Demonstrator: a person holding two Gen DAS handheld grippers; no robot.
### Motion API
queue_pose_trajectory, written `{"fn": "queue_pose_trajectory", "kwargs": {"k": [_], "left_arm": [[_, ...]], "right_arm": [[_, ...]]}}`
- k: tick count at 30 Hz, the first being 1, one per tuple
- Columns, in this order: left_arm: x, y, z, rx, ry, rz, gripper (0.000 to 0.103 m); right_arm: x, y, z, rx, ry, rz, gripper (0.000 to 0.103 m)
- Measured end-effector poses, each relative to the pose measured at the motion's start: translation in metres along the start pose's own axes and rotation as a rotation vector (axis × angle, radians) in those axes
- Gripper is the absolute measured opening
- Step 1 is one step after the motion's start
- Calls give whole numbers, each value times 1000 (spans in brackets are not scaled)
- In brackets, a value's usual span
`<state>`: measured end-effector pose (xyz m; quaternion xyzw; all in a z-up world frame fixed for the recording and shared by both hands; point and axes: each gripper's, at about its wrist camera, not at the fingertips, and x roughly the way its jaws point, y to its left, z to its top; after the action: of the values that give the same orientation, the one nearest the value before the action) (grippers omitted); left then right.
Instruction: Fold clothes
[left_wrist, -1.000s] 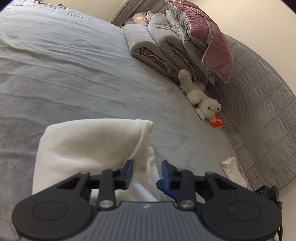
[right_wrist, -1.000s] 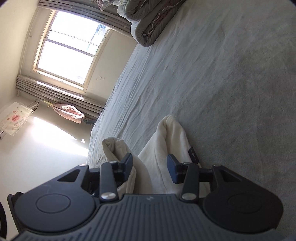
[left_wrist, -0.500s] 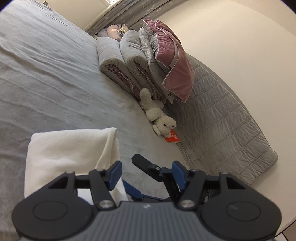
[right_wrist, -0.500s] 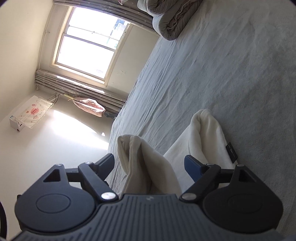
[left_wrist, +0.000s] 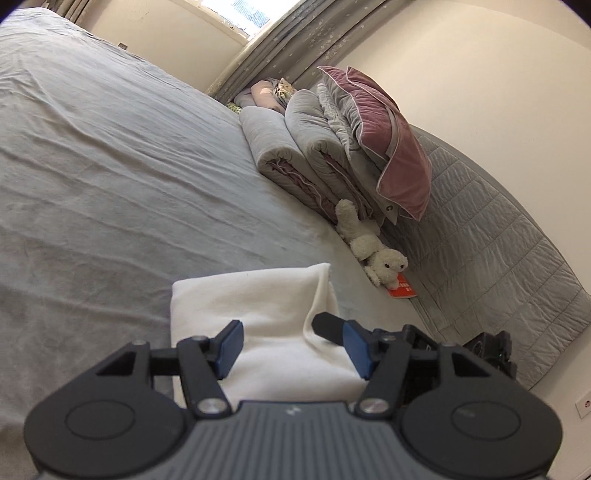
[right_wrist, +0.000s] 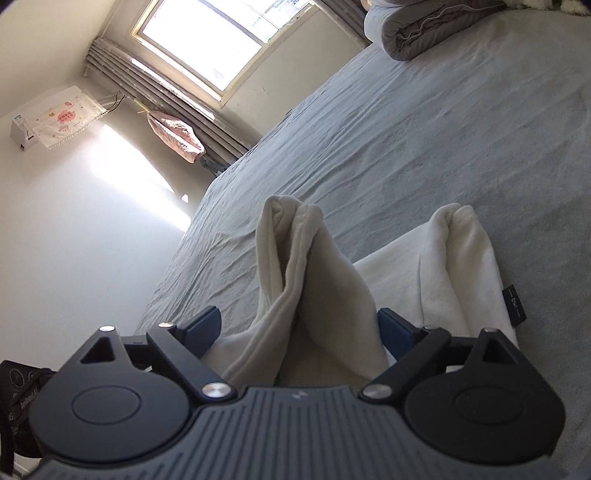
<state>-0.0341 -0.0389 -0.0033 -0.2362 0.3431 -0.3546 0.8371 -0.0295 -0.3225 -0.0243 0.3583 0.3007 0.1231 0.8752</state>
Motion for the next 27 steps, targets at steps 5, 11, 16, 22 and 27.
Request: {"fn": "queue_pose_trajectory", "kwargs": {"k": [5, 11, 16, 22, 27], "left_arm": [[4, 2, -13, 62, 18, 40, 61], [13, -2, -20, 93, 51, 38, 61], [12, -8, -17, 122, 50, 29, 61], [11, -15, -7, 188, 15, 44, 61], [21, -23, -3, 263, 2, 44, 57]], "right_arm": [[6, 15, -4, -111, 37, -81, 79], [13, 17, -6, -162, 70, -120, 44], [2, 13, 4, -115, 50, -72, 23], [-16, 3, 25, -44, 24, -22, 15], [-28, -23, 31, 36, 10, -3, 15]]}}
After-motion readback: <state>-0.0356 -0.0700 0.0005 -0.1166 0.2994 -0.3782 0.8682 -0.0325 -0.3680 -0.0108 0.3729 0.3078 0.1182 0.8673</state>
